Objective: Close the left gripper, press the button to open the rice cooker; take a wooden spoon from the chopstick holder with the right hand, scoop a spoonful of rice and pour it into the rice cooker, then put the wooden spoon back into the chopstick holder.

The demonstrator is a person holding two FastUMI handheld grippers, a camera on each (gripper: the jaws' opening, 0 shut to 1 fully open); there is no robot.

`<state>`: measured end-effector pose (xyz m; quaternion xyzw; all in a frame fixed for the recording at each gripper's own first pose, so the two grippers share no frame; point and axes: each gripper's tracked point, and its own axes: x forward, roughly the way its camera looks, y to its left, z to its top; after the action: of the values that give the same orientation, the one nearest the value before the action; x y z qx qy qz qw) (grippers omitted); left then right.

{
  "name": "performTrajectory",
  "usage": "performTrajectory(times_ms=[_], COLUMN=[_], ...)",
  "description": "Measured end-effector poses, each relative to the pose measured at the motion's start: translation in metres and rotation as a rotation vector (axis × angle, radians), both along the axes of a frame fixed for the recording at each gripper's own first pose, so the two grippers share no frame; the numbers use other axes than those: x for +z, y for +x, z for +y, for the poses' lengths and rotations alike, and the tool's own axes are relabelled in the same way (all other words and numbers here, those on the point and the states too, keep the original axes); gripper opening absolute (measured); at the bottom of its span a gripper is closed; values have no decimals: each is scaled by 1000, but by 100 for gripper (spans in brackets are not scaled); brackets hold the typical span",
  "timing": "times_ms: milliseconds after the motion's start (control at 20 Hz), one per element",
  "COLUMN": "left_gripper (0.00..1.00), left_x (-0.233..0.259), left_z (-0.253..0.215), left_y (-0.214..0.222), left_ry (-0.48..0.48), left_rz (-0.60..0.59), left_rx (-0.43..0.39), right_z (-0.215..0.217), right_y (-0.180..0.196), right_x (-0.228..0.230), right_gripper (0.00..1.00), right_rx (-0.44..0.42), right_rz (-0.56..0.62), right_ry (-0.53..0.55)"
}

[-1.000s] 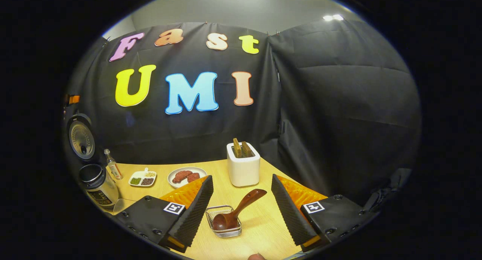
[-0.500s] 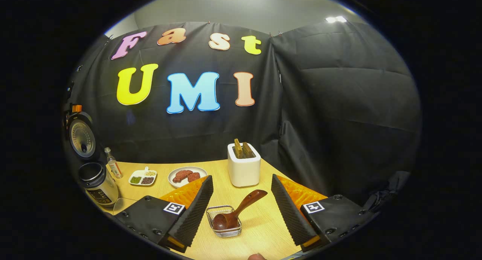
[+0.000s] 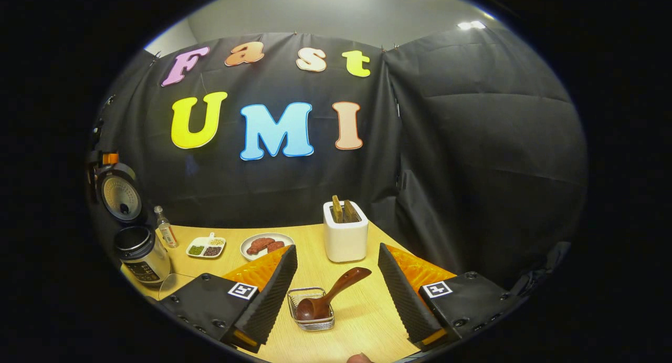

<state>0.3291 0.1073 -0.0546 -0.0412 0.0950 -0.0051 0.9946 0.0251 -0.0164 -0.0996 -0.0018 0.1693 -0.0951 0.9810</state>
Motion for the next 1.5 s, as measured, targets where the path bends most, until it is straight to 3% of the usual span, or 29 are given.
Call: performTrajectory(times_ms=[700, 1500], left_gripper=[85, 84], left_x=[-52, -154], left_z=[-44, -74], left_y=[-90, -145], left_ry=[-6, 22], left_rz=[51, 133], left_rx=[-28, -19], right_z=[-13, -32], right_y=[-10, -10], right_x=[9, 20], right_gripper=[98, 98], right_rx=[95, 120], right_rz=[-5, -27], right_ry=[7, -5])
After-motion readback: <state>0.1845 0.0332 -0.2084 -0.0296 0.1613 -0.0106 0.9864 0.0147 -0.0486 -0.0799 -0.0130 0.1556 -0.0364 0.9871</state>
